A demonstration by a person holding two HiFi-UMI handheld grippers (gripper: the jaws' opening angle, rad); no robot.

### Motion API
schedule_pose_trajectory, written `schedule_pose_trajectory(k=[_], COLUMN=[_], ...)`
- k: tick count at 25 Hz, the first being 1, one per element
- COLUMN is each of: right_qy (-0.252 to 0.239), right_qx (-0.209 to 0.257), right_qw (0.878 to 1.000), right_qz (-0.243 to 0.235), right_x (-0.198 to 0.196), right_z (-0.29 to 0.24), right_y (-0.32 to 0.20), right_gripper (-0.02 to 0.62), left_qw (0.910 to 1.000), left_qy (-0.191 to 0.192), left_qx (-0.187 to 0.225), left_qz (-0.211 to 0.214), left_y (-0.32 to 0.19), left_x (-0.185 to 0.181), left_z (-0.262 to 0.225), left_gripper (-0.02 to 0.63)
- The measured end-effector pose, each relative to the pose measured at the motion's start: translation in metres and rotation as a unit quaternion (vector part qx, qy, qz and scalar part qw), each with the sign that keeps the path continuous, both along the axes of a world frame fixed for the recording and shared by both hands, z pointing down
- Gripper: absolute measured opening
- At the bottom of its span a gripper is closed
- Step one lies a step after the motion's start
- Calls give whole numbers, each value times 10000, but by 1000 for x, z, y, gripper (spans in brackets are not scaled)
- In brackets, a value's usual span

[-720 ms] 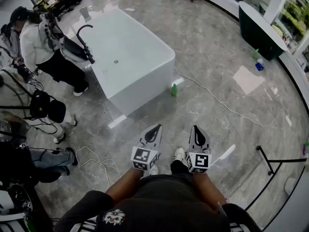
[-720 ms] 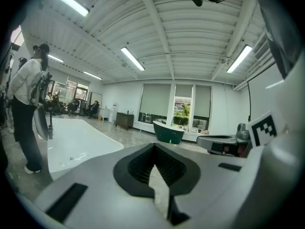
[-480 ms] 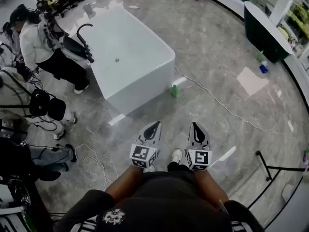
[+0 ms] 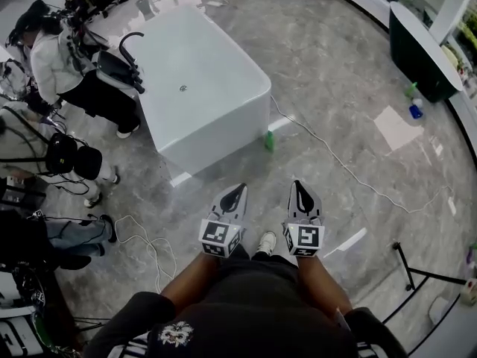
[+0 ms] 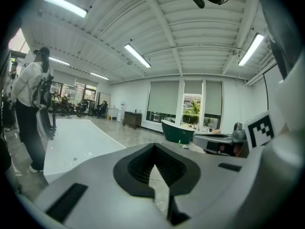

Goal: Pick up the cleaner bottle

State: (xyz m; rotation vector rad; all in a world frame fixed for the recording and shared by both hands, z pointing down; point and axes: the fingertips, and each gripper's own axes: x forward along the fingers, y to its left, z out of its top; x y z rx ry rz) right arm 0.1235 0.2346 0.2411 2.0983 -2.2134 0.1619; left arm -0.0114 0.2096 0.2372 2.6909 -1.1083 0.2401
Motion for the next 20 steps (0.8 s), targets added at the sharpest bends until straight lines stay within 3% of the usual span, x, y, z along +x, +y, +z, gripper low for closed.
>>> schedule_pose_trajectory(k=[7, 14, 20], right_qy=[163, 331, 370], right_qx=[0, -137, -387], right_qw=[9998, 9994, 9985], right_qz=[-69, 5, -119], right_x=[23, 43, 37], right_z=[4, 7, 26], right_y=[-56, -132, -191], right_gripper=[15, 15, 15], left_qw=[9998, 9995, 9990], left_qy=[-12, 87, 118], left_qx=[-85, -142, -98], left_qz=[-155, -263, -426], left_y=[-51, -132, -205], left_x=[9, 11, 2], left_z=[12, 17, 24], left_gripper=[2, 2, 2])
